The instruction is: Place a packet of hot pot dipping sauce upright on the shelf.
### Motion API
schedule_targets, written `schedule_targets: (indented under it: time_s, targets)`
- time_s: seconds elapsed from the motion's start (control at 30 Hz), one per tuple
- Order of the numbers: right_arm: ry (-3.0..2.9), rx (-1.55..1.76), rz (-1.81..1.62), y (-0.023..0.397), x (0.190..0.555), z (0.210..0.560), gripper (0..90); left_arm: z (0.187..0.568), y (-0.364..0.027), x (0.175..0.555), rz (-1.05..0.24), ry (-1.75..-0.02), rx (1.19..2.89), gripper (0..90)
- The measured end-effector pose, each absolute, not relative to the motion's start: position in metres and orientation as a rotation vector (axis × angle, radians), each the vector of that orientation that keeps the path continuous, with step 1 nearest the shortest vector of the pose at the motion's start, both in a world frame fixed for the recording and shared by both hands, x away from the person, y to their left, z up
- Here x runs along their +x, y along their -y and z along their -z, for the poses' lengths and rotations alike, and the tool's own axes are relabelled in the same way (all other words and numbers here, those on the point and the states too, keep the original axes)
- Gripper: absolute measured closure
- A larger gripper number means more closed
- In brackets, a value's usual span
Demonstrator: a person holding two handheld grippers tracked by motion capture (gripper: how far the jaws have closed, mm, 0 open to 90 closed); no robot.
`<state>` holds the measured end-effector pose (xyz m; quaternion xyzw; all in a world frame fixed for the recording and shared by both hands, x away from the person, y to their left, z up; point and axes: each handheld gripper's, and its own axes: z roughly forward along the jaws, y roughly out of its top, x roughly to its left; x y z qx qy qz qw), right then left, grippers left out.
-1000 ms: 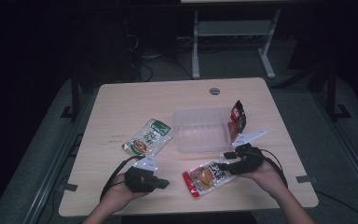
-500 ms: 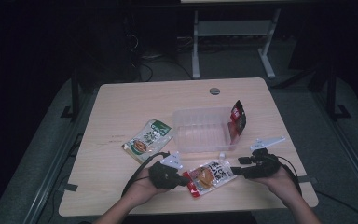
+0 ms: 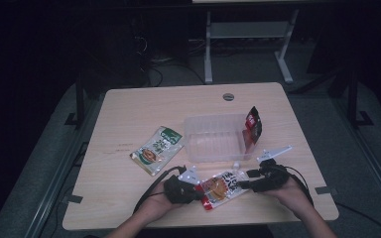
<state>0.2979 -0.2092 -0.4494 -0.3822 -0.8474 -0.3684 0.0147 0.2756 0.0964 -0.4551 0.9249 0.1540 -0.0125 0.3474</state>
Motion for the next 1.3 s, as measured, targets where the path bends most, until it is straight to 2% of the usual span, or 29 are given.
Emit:
schedule_targets:
  time_s: [0.8, 1.3]
  targets:
    - [2.619, -1.17, 1.1, 0.2, 0.305, 0.462, 39.5, 0.459, -0.095, 0.276, 0.035, -0.398, 2.422, 89.2]
    - [2.497, -1.129, 1.114, 0.195, 0.311, 0.467, 54.2, 0.46, -0.096, 0.278, 0.053, -0.408, 2.409, 89.5]
